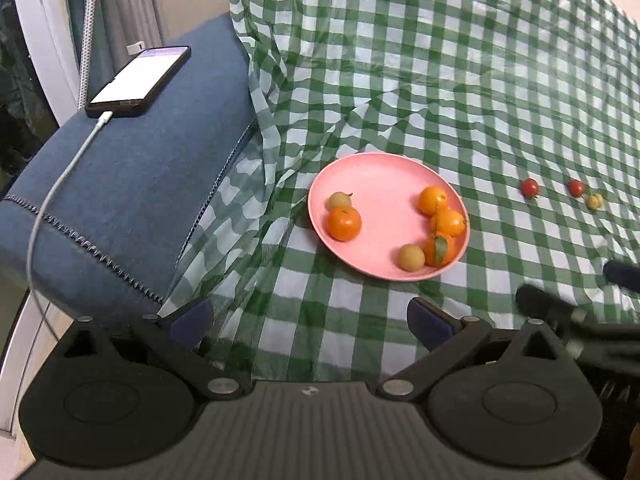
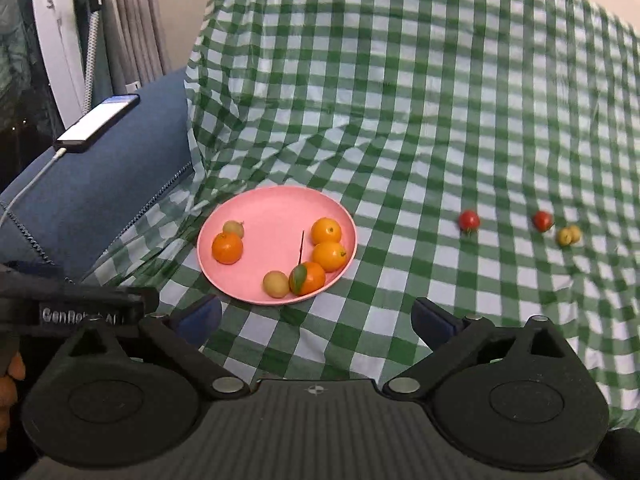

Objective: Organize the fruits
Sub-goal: 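Raise both tools away from the pink plate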

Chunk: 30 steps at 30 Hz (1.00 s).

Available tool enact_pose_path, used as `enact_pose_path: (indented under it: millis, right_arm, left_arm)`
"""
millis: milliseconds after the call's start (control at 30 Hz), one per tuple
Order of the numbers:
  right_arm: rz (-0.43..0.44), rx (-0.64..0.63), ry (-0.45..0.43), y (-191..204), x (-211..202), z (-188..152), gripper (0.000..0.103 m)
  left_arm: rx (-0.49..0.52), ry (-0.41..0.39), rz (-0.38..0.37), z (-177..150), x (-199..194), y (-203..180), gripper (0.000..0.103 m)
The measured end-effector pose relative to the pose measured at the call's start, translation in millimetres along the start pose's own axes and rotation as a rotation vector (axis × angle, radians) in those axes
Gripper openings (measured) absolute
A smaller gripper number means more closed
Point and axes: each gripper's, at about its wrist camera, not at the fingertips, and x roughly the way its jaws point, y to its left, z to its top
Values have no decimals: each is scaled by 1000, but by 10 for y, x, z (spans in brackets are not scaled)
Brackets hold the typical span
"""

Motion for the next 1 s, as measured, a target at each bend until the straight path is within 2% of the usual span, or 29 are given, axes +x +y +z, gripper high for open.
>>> enact_pose_path:
  millis: [167, 467, 1000]
  right_arm:
    - [-28, -11, -69, 20, -324, -11, 102]
    - [-44, 0, -154, 75, -676, -92, 102]
    - [-34, -11, -180, 131, -848, -143, 102]
  left_arm:
    - [-30, -86, 1, -73, -316, 34, 103]
    - [-13, -152, 1, -201, -626, 5, 103]
    - [-7, -178, -5, -299, -802, 20, 103]
